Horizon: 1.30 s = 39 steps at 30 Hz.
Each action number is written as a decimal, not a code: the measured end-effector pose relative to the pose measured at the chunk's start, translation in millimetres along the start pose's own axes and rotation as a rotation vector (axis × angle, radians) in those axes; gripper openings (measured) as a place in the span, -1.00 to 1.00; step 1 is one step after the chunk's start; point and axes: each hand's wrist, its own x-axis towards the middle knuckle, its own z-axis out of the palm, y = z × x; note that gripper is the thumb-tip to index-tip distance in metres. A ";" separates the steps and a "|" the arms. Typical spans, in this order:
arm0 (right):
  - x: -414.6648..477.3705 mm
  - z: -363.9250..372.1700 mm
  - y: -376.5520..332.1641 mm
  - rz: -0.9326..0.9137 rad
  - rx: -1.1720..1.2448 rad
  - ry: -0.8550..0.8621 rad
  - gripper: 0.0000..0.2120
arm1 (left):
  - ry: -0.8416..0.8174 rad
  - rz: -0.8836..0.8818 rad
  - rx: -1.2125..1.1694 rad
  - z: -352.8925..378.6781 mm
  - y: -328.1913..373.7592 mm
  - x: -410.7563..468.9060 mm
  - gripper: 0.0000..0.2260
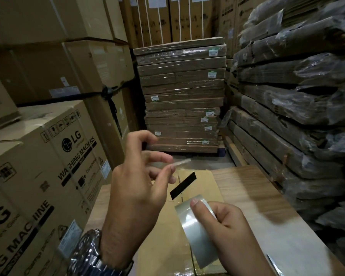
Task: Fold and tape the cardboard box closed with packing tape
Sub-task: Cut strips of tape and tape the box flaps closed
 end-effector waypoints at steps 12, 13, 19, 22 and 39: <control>-2.0 -4.6 -2.7 -0.004 -0.006 -0.001 -0.41 | -0.054 0.074 0.114 4.3 -4.8 -1.8 -0.73; -1.8 -4.8 -2.0 -0.005 -0.010 0.004 -0.38 | -0.071 0.058 0.100 4.8 -4.1 -2.4 -0.74; -2.8 -6.4 -2.1 -0.020 0.067 -0.017 -0.37 | -0.199 0.053 0.020 3.5 4.0 -11.0 -0.53; -2.8 -7.0 -1.7 -0.020 0.114 -0.051 -0.36 | -0.272 0.118 0.043 1.6 4.1 -13.3 -0.41; -3.6 -11.3 -7.1 -0.009 0.293 -0.110 -0.62 | -0.325 0.249 0.032 6.9 -1.6 -25.1 -0.17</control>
